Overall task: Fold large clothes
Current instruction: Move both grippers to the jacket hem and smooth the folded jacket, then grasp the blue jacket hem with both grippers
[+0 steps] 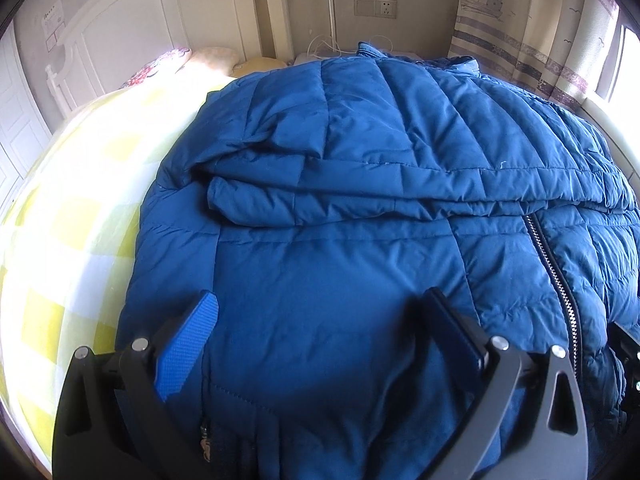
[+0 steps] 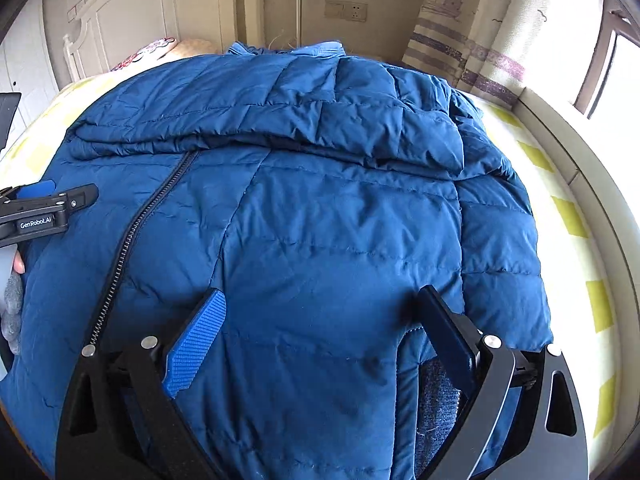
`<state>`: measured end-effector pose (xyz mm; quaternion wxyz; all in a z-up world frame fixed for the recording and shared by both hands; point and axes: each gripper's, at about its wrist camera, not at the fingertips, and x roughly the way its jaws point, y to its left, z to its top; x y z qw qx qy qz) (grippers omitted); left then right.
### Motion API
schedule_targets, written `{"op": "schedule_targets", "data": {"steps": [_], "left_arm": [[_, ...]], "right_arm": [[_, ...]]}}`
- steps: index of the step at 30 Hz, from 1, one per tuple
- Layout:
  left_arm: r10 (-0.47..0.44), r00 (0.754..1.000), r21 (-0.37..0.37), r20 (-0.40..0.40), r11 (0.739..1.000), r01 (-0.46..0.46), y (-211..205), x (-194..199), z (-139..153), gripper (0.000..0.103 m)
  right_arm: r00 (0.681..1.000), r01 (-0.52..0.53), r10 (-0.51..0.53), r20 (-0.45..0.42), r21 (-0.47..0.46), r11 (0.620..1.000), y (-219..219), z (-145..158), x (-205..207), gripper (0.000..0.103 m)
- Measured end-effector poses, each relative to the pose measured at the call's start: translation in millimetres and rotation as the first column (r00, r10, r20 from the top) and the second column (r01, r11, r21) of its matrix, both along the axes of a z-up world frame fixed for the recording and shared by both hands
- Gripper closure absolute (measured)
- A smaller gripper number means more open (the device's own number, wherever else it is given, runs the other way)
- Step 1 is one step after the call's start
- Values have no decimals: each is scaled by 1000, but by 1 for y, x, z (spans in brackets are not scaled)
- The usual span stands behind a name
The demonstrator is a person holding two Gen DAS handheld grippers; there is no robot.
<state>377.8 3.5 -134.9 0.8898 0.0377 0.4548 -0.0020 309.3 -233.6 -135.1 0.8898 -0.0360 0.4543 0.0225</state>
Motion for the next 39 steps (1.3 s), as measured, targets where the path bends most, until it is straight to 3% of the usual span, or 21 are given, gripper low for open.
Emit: {"op": "schedule_targets", "data": {"steps": [4, 6, 7, 9, 10, 11, 14, 16, 18, 20, 22, 24, 28, 31, 34, 37, 39], "left_arm": [[33, 999, -35, -19, 999, -33, 3, -7, 4, 3], [0, 1000, -148, -4, 989, 0, 0, -25, 10, 3], [-31, 1000, -163, -2, 986, 31, -7, -34, 11, 3], [-75, 997, -57, 4, 996, 75, -29, -49, 3, 2], [-82, 997, 8, 9, 997, 82, -38, -51, 0, 2], [-81, 997, 27, 9, 996, 81, -42, -51, -1, 2], [-69, 997, -5, -22, 998, 69, -36, -48, 1, 2], [-43, 999, -15, 31, 999, 43, -27, -65, 13, 4], [-79, 991, -65, 104, 994, 86, -19, -88, 24, 3], [-118, 986, -38, 117, 992, 124, -21, -100, 21, 3], [-167, 984, 27, 61, 986, 166, -35, -102, 3, 3], [-158, 987, 81, 37, 985, 155, -42, -99, 2, 2], [-147, 989, 73, 20, 987, 145, -34, -99, 2, 2], [-117, 988, 65, 97, 992, 111, -14, -119, 9, 2], [-64, 990, 119, 123, 992, 50, 5, -134, 5, 2], [-52, 993, 124, 109, 992, 38, 11, -137, 3, 2], [-38, 991, 147, 127, 989, 20, 9, -141, 8, 4]], "right_arm": [[1000, 28, -28, -5, 38, 999, 4, 8, -7, 11], [999, -40, 40, 23, 37, 999, 19, 12, -20, 11], [998, -65, 64, 23, 7, 998, 27, 10, -26, 11], [996, -89, 90, 16, -50, 995, 40, 0, -34, 11], [996, -88, 89, 26, -43, 995, 39, -2, -35, 11], [996, -86, 87, 16, -21, 996, 35, -2, -34, 11], [998, -61, 61, -6, -2, 998, 28, 2, -31, 11], [998, -57, 58, 36, -16, 998, 29, 12, -45, 11], [992, -82, 80, 95, 7, 997, 28, 19, -61, 11], [991, -98, 96, 94, 20, 995, 28, 11, -67, 11], [993, -110, 110, 42, 11, 994, 33, -6, -63, 11], [994, -109, 109, 30, 7, 994, 34, -5, -61, 10], [997, -72, 72, 33, 4, 997, 21, -2, -69, 10], [997, -18, 20, 79, -27, 999, 3, 4, -92, 11], [994, 48, -42, 101, -60, 997, -22, -1, -110, 10], [991, 31, -37, 129, 47, 998, -43, -13, -121, 10], [991, 63, -65, 118, 25, 998, -39, -8, -126, 10]]}}
